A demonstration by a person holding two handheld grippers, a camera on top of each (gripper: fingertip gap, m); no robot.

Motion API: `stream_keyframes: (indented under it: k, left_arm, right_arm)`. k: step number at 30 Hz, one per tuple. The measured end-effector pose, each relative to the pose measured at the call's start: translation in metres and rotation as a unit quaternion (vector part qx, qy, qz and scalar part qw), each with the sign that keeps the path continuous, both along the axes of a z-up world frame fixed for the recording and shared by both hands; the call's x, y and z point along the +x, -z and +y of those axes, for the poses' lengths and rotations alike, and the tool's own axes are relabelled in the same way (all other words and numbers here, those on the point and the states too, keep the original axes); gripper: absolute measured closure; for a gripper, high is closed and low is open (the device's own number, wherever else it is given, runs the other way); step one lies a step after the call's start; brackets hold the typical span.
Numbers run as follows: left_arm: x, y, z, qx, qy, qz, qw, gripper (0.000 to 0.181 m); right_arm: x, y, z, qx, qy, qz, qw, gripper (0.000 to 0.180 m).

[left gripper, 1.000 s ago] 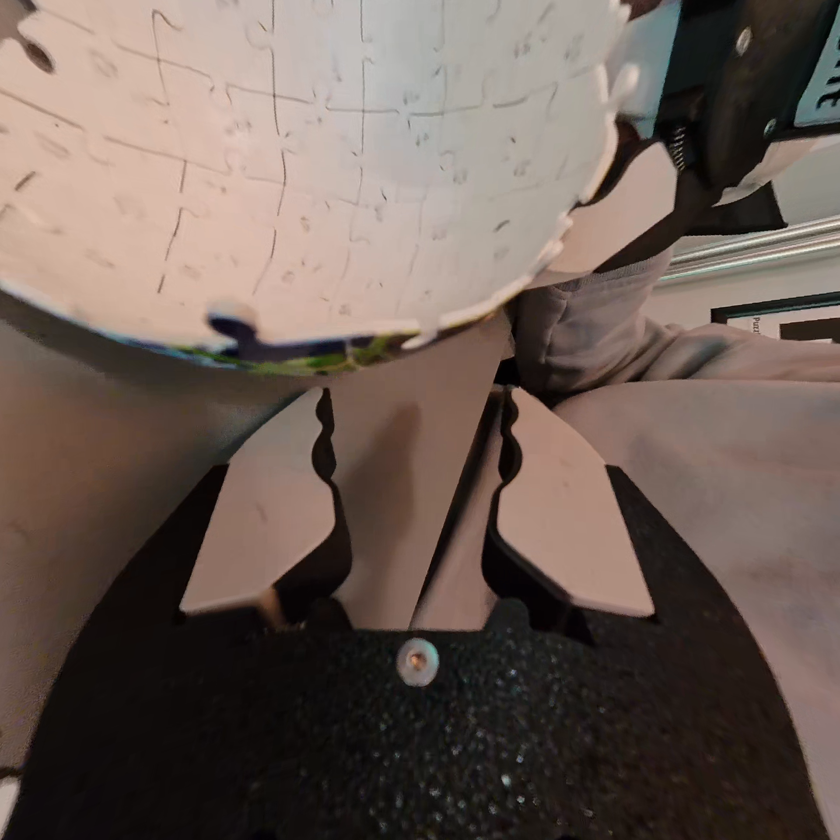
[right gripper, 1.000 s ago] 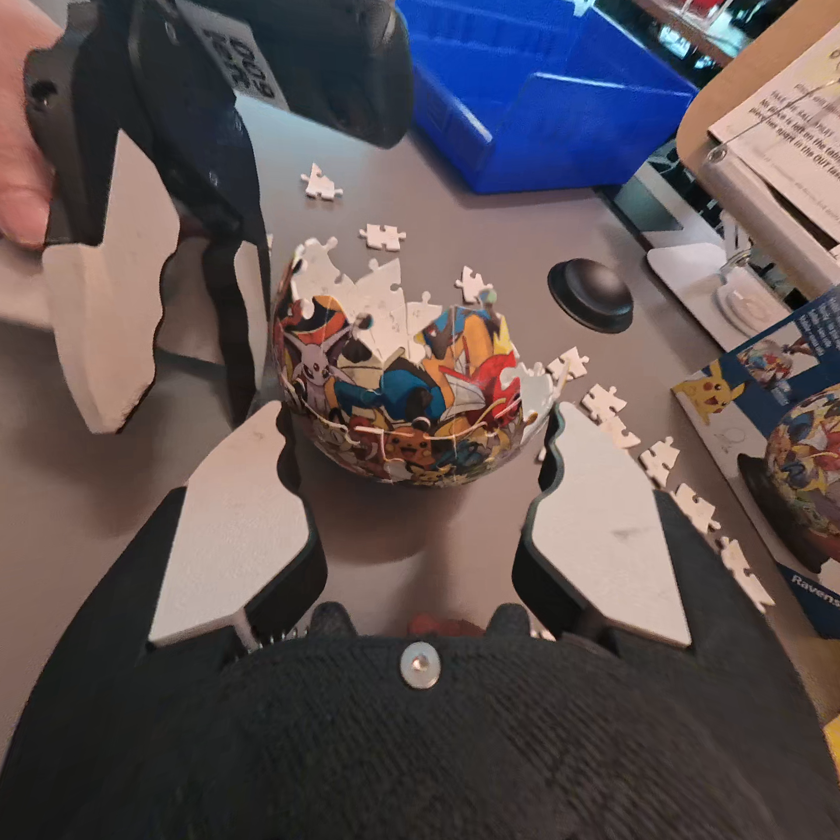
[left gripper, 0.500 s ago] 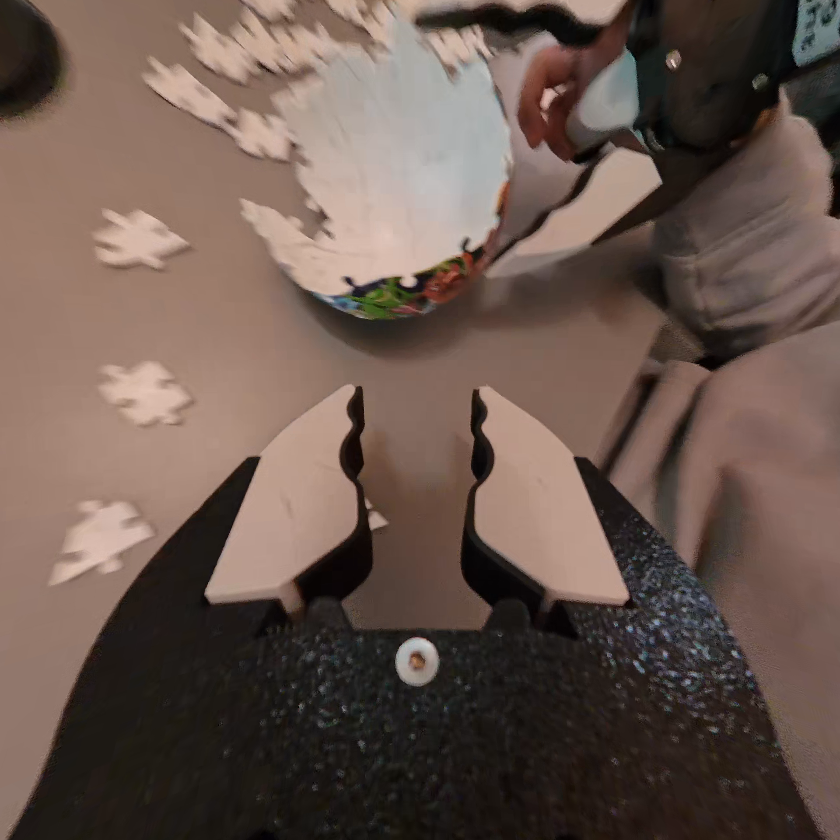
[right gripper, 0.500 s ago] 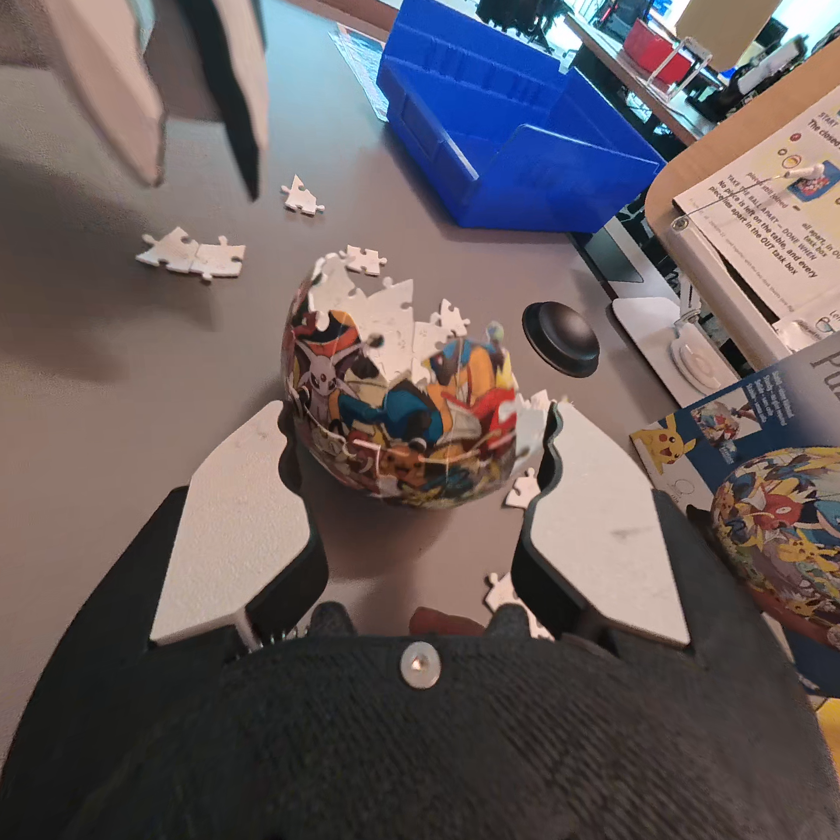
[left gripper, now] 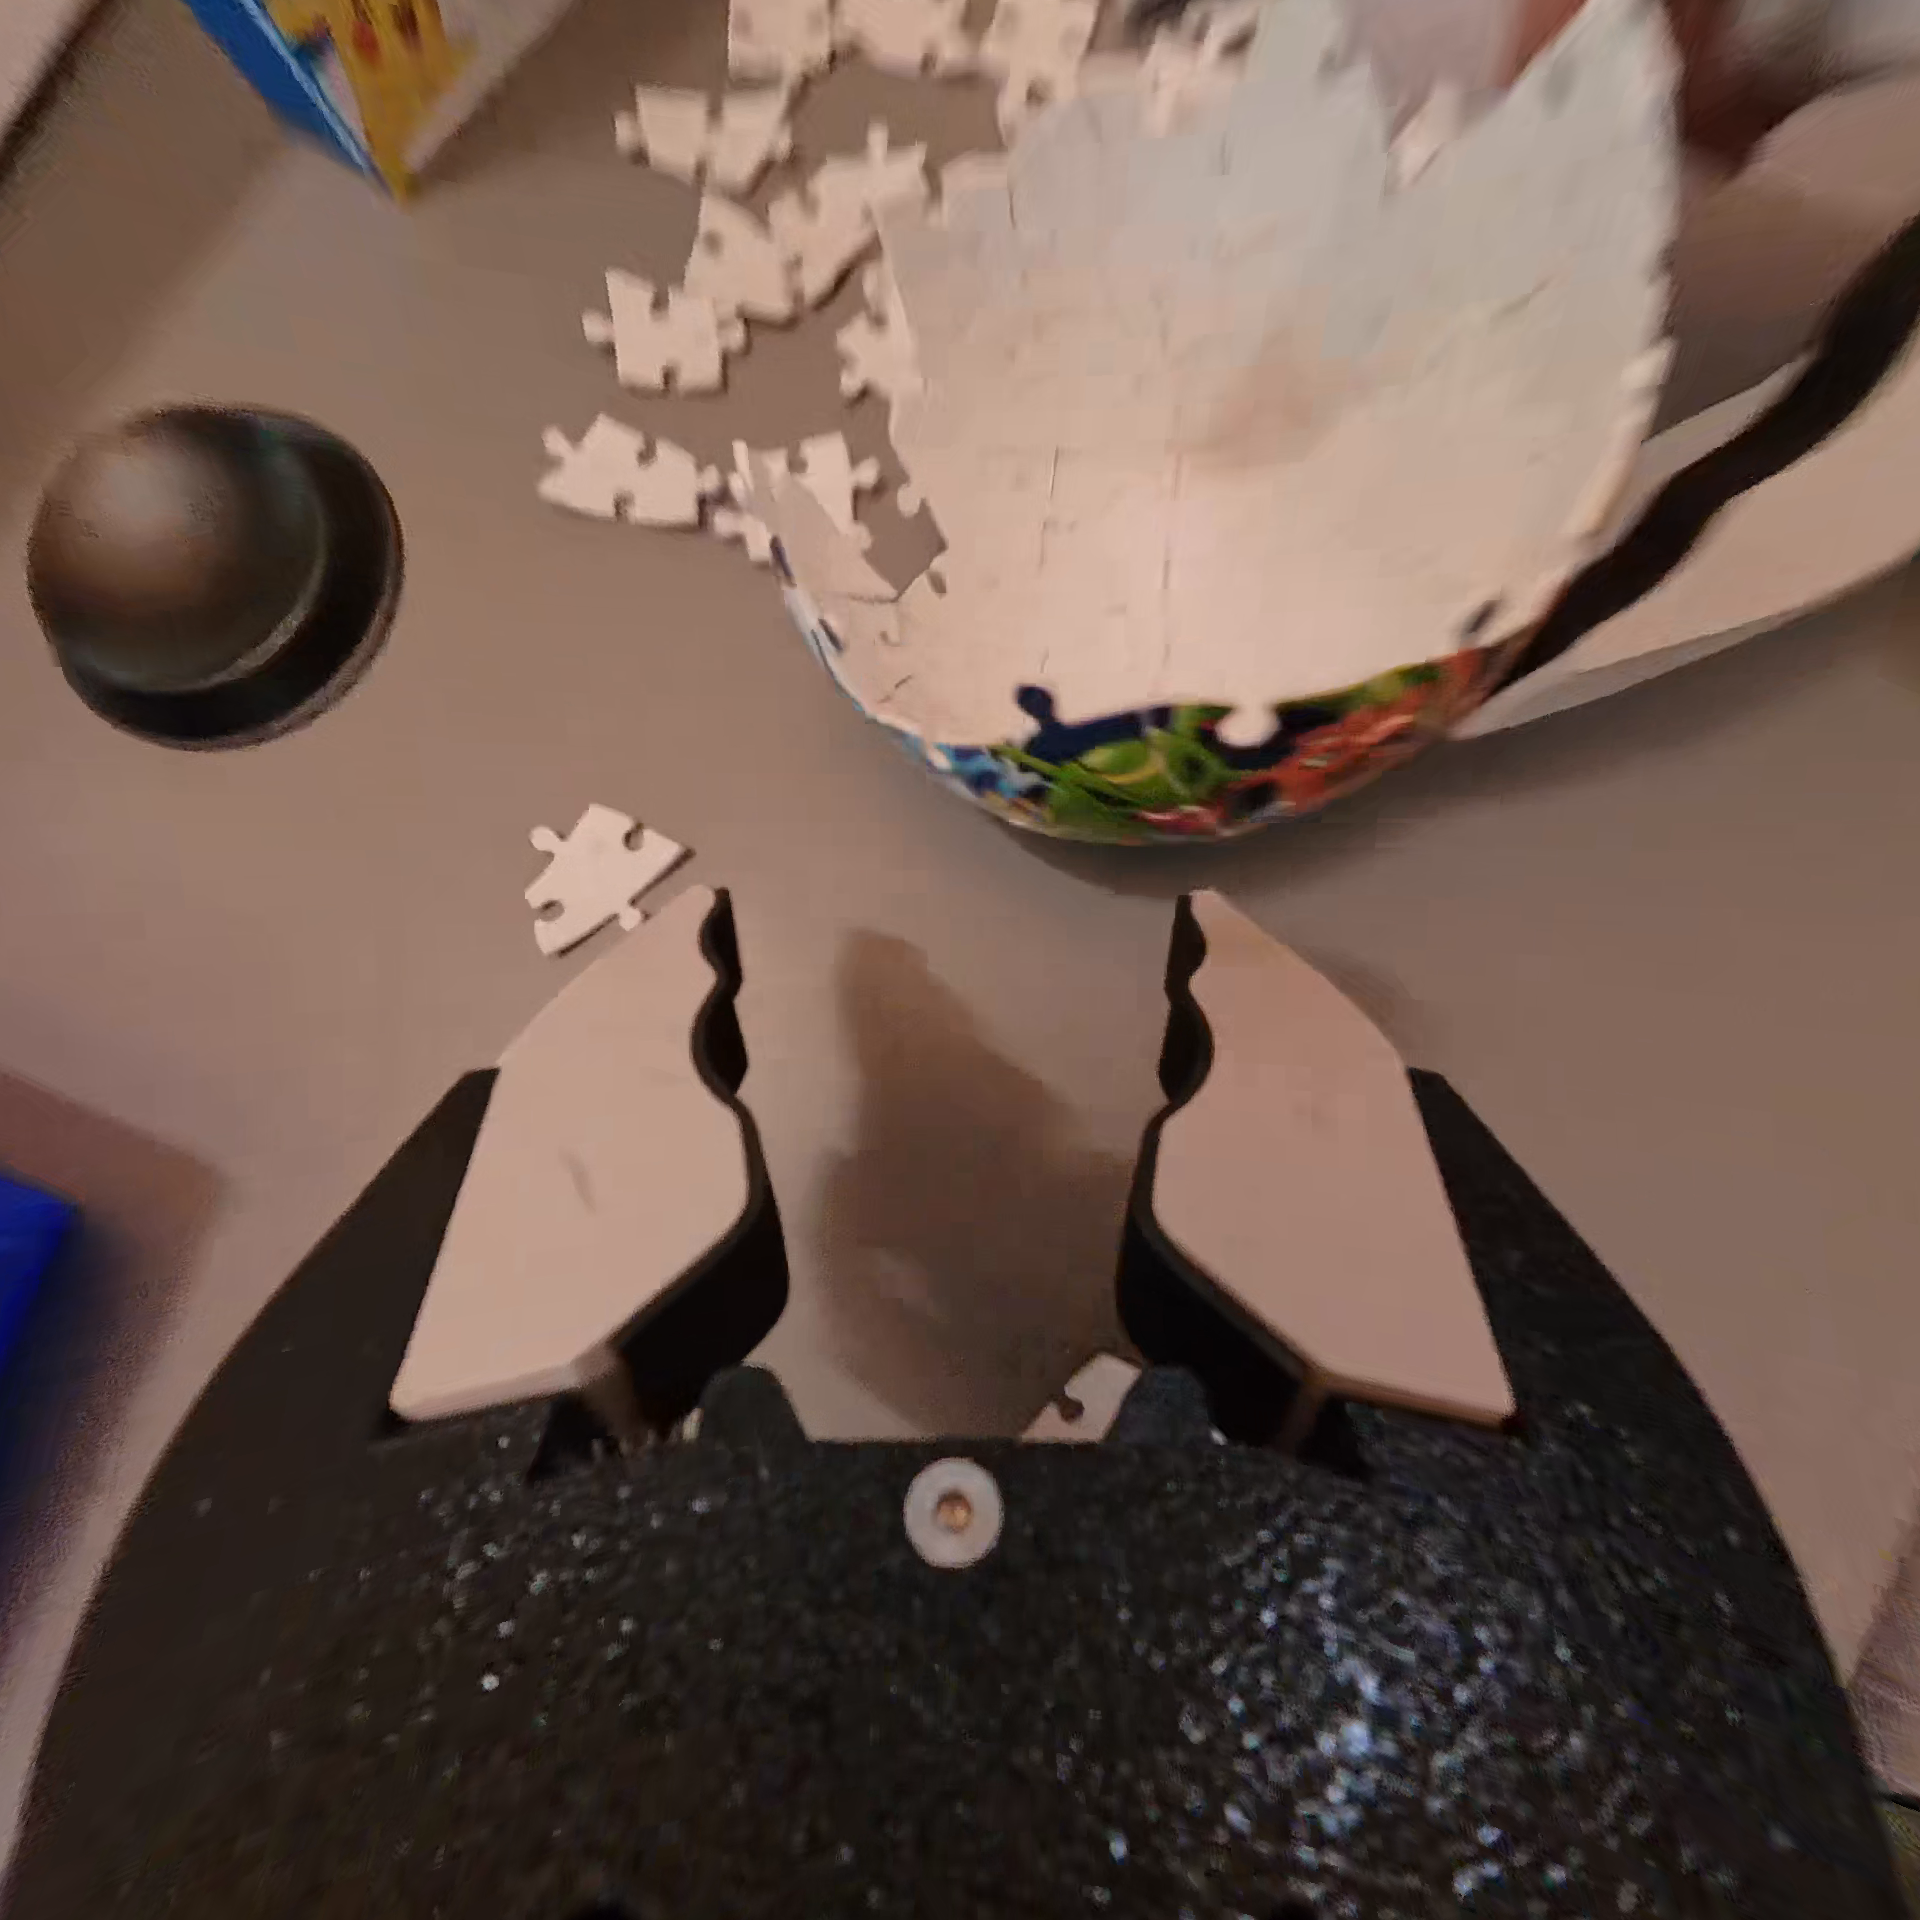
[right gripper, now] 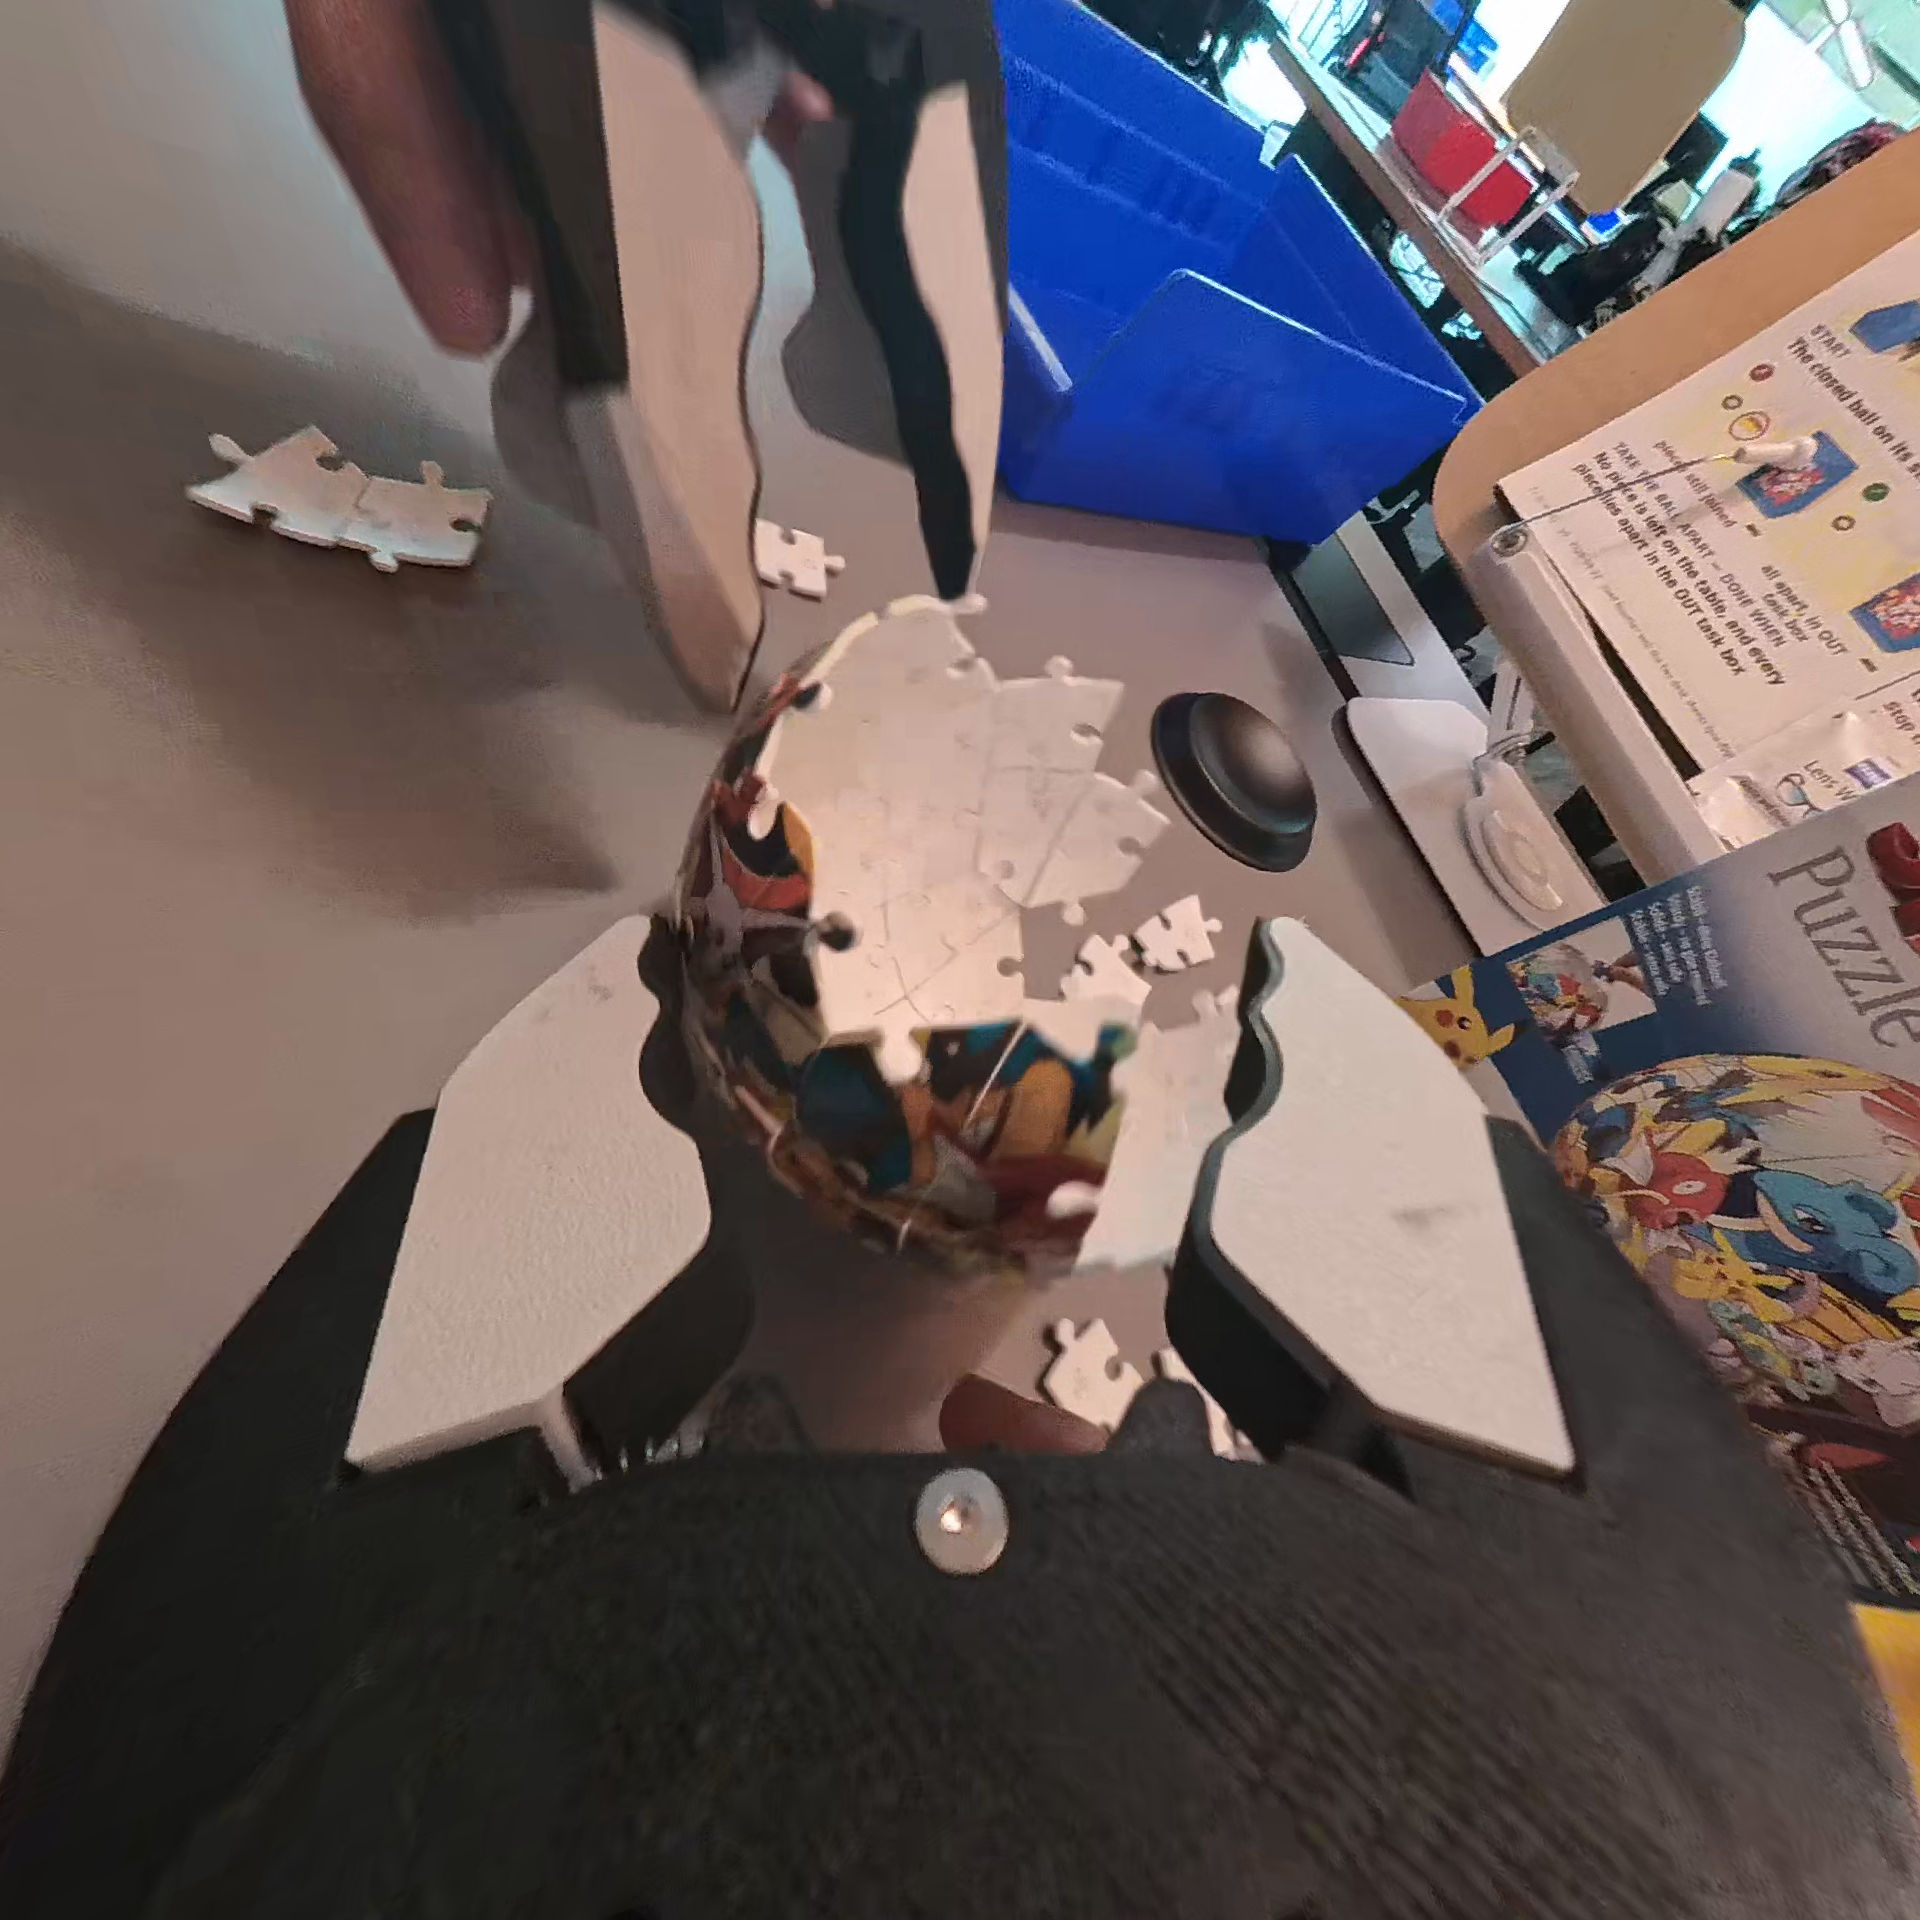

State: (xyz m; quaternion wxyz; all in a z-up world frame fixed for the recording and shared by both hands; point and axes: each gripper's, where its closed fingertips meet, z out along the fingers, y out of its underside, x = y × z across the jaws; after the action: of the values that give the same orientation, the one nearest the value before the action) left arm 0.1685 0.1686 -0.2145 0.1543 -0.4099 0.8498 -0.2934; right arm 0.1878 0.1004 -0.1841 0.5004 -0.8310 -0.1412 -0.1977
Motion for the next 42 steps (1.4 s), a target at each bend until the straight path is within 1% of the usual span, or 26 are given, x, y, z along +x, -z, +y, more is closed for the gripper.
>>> stream_keyframes:
  k: [2,4,6,7,8,9,10,11,12,14,15,17,18,22,23,25,29,32,35,37,40,42]
  left_arm:
    - [0.004,0.019,-0.005,0.003,-0.007,0.023,1.000,0.090]
    - [0.005,0.023,-0.023,-0.041,0.015,0.022,0.999,0.081]
    - [0.006,0.022,-0.035,-0.071,0.028,0.013,0.997,0.072]
    - [0.007,0.022,-0.038,-0.078,0.026,0.013,0.997,0.070]
    - [0.008,0.022,-0.040,-0.084,0.024,0.015,0.996,0.070]
    - [0.008,0.023,-0.042,-0.089,0.019,0.020,0.996,0.070]
    - [0.007,0.024,-0.045,-0.096,0.016,0.026,0.995,0.071]
    - [0.006,0.025,-0.049,-0.104,0.018,0.028,0.994,0.072]
    - [0.005,0.026,-0.052,-0.110,0.019,0.025,0.993,0.076]
    - [0.006,0.030,-0.053,-0.101,0.020,0.015,0.995,0.084]
    - [0.006,0.033,-0.052,-0.090,0.019,0.011,0.996,0.089]
    - [0.005,0.037,-0.053,-0.081,0.015,0.012,0.997,0.094]
    - [0.003,0.039,-0.055,-0.083,0.014,0.015,0.996,0.094]
    - [-0.001,0.042,-0.061,-0.082,0.011,0.015,0.996,0.093]
    - [-0.001,0.042,-0.061,-0.084,0.008,0.016,0.996,0.092]
    - [0.000,0.041,-0.064,-0.093,0.000,0.020,0.995,0.090]
    - [0.001,0.039,-0.067,-0.116,-0.013,0.025,0.993,0.090]
    - [0.000,0.039,-0.067,-0.123,-0.021,0.026,0.992,0.094]
    - [-0.001,0.038,-0.069,-0.124,-0.026,0.027,0.992,0.095]
    - [-0.001,0.039,-0.069,-0.115,-0.033,0.026,0.993,0.094]
    - [-0.003,0.042,-0.068,-0.088,-0.038,0.022,0.995,0.095]
    - [-0.004,0.042,-0.070,-0.084,-0.043,0.023,0.995,0.095]
  right_arm:
    - [0.005,-0.005,-0.006,0.004,0.014,-0.018,1.000,0.076]
    - [0.009,-0.012,-0.015,0.020,0.034,-0.023,0.999,0.075]
    - [0.013,-0.016,-0.029,0.038,0.070,0.003,0.997,0.067]
    - [0.016,-0.014,-0.038,0.047,0.096,0.030,0.994,0.061]
    - [0.019,-0.007,-0.046,0.054,0.118,0.072,0.989,0.059]
    - [0.018,0.004,-0.050,0.054,0.124,0.124,0.983,0.055]
    - [0.016,0.015,-0.051,0.054,0.119,0.170,0.977,0.054]
    - [0.016,0.023,-0.049,0.050,0.116,0.199,0.972,0.060]
    - [0.015,0.027,-0.047,0.032,0.109,0.220,0.969,0.057]
    - [0.014,0.030,-0.041,0.008,0.093,0.223,0.970,0.056]
    - [0.014,0.038,-0.042,-0.023,0.093,0.224,0.970,0.057]
    - [0.015,0.055,-0.049,-0.085,0.109,0.223,0.965,0.071]
    - [0.016,0.059,-0.052,-0.090,0.113,0.219,0.965,0.074]
    - [0.020,0.055,-0.065,-0.067,0.153,0.245,0.955,0.067]
    - [0.020,0.055,-0.065,-0.065,0.154,0.255,0.952,0.064]
    - [0.013,0.059,-0.058,-0.073,0.138,0.274,0.949,0.067]
    - [0.012,0.063,-0.044,-0.088,0.110,0.268,0.953,0.067]
    - [0.011,0.062,-0.036,-0.089,0.087,0.252,0.960,0.066]
    - [0.014,0.059,-0.027,-0.084,0.076,0.205,0.972,0.064]
    - [0.018,0.060,-0.023,-0.084,0.078,0.169,0.979,0.060]
    - [0.022,0.056,-0.022,-0.070,0.069,0.108,0.989,0.061]
    - [0.021,0.052,-0.022,-0.055,0.066,0.087,0.992,0.061]
